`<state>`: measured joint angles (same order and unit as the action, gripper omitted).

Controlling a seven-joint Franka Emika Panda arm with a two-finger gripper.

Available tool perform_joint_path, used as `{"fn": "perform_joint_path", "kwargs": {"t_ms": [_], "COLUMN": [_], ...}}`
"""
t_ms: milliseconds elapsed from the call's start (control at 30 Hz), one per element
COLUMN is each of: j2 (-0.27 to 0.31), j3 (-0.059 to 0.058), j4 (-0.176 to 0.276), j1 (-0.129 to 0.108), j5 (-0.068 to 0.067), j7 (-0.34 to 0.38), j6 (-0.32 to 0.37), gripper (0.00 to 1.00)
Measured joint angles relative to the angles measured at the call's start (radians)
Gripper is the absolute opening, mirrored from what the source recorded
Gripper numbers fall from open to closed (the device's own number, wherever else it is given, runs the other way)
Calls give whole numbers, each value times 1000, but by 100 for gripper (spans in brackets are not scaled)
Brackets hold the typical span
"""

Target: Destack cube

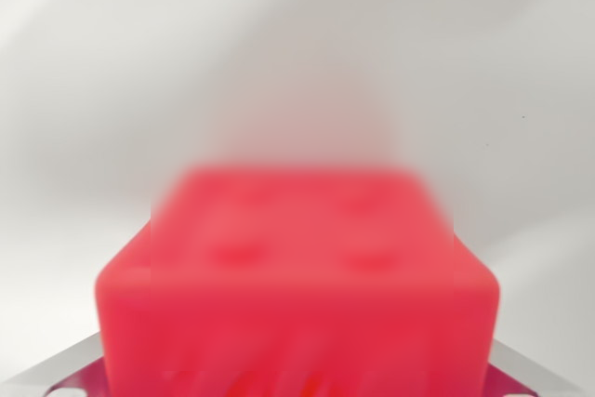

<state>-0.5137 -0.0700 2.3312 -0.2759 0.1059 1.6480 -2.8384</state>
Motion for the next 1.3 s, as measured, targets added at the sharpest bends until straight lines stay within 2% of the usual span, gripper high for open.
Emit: {"fn": "perform_joint_path", "kwargs": {"t_ms": [233,267,1300], "j2": [-7,-7,-7], "j3": [2,2,2], "j4": [-2,-2,-2], "j1": [1,1,2], "j5": [0,0,0], "j7": [0,0,0], "j6": [-4,-4,-5], "gripper": [0,100,100]}}
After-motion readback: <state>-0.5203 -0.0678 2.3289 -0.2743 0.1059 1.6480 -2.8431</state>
